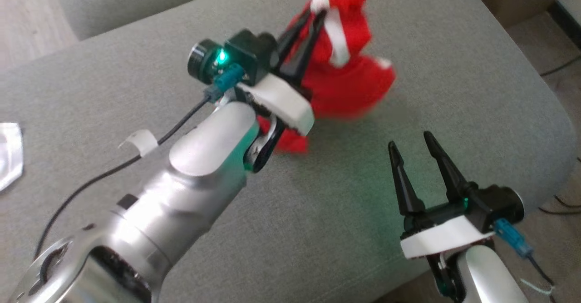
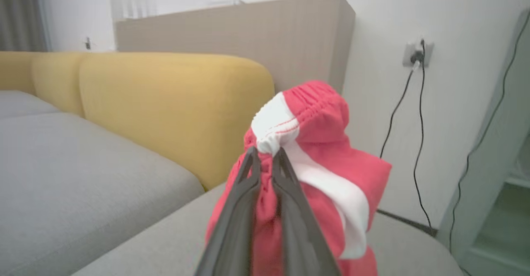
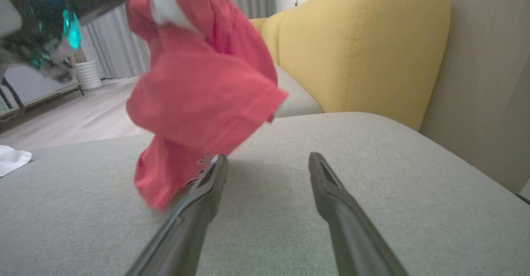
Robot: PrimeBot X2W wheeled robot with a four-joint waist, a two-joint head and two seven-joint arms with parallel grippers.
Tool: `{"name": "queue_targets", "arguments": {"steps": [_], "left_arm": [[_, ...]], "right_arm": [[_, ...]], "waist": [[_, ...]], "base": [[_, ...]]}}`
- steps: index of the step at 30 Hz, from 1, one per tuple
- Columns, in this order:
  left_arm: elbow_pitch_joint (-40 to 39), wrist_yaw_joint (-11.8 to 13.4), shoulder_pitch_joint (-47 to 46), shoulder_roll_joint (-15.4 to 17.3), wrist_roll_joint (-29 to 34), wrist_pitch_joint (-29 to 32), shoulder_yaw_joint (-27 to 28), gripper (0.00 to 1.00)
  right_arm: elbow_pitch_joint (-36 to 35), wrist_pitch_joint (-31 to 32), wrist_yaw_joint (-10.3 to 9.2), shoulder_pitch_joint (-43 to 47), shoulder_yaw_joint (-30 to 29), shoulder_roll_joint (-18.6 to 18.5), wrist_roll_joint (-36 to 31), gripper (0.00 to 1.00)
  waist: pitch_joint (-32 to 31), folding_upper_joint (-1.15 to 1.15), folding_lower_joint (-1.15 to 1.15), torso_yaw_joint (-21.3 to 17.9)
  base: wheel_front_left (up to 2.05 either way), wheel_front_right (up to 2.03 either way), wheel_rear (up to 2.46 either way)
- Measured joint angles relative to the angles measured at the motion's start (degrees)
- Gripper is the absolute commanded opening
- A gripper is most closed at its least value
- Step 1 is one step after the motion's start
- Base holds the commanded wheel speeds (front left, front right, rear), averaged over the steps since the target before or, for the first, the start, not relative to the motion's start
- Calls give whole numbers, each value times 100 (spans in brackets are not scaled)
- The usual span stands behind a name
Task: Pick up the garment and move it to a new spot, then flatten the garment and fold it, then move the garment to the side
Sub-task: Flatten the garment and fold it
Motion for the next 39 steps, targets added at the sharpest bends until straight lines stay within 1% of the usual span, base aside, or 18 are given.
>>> {"name": "queue_targets", "arguments": {"steps": [3, 5, 6, 9, 12, 13, 15, 18, 21, 24, 25, 27, 28, 29, 31, 33, 34, 39], "left_arm": [[-475, 427, 58, -79, 148, -54, 560, 0], [-921, 591, 213, -100, 442, -75, 1017, 0], [-1107, 661, 380, -116, 575, -94, 1232, 0], [-1417, 712, 1240, -131, 855, -96, 1742, 0], [-1438, 690, 2246, -124, 1007, -90, 2158, 0], [-1438, 690, 2246, -124, 1007, -90, 2158, 0], [-1411, 620, 2776, -122, 1102, -89, 2431, 0], [-1390, 531, 3229, -122, 1240, -89, 2909, 0], [-1563, 366, 3552, -119, 1259, -90, 3471, 0], [-1708, 179, 3999, -121, 1276, -90, 3764, 0], [-1722, 120, 4183, -122, 1276, -90, 3813, 5], [-1712, -23, 4535, -119, 1276, -89, 3864, 31], [-1679, -101, 4687, -120, 1265, -90, 3857, 40], [-1639, -146, 4805, -121, 1265, -89, 3853, 45], [-1586, -190, 4958, -120, 1230, -89, 3843, 65], [-1534, -201, 5014, -120, 1213, -89, 3830, 97], [-1537, -201, 5035, -119, 1213, -89, 3836, 100], [-1802, -253, 5385, -11, 1173, -45, 3896, 100]], "right_arm": [[12, 0, -1, 66, -46, 0, -46, 100], [4, 0, -1, 60, -78, 0, -46, 100], [1, 0, -1, 60, -86, 0, -46, 100], [-11, 0, -1, 60, -104, 0, -46, 100], [-21, 0, -1, 59, -141, 0, -46, 100], [-21, 0, -1, 59, -141, 0, -46, 100], [-22, 0, -1, 60, -166, 0, -46, 100], [-37, -5, -1, 61, -233, 0, -64, 100], [-45, -8, -1, 62, -356, -1, -127, 100], [-37, -9, 0, 64, -371, 0, -163, 100], [-36, -9, -1, 65, -375, 0, -182, 100], [-33, -10, 0, 67, -382, 0, -192, 100], [-32, -14, -1, 69, -388, 0, -194, 100], [-29, -15, 0, 73, -388, 0, -209, 100], [-13, -15, 0, 92, -392, 0, -243, 100], [4, -15, -1, 141, -390, 1, -247, 100], [23, -15, -1, 157, -391, 1, -274, 100], [42, -15, 0, 266, -403, 0, -292, 100]], "waist": [[-42, 0, 0, 90], [-31, 0, 0, 148], [-24, 0, 0, 173], [14, 0, 0, 229], [68, 0, 0, 291], [68, 0, 0, 291], [110, 0, 1, 349], [174, 0, 1, 460], [209, 0, 1, 616], [200, 0, 1, 774], [187, 0, 1, 822], [157, 0, 1, 911], [139, 0, 0, 957], [122, 0, 0, 1000], [81, 0, 0, 1085], [27, 0, 0, 1150], [-1, 0, 0, 1180], [-162, 0, 0, 1262]], "base": [[0, 0, 0], [0, 0, 0], [0, 0, 0], [0, 0, 0], [0, 0, 0], [0, 0, 0], [0, 0, 0], [0, 0, 0], [0, 0, 0], [0, 0, 0], [0, 0, 0], [0, 0, 0], [0, 0, 0], [0, 0, 0], [0, 0, 0], [0, 0, 0], [0, 0, 0], [0, 0, 0]]}}
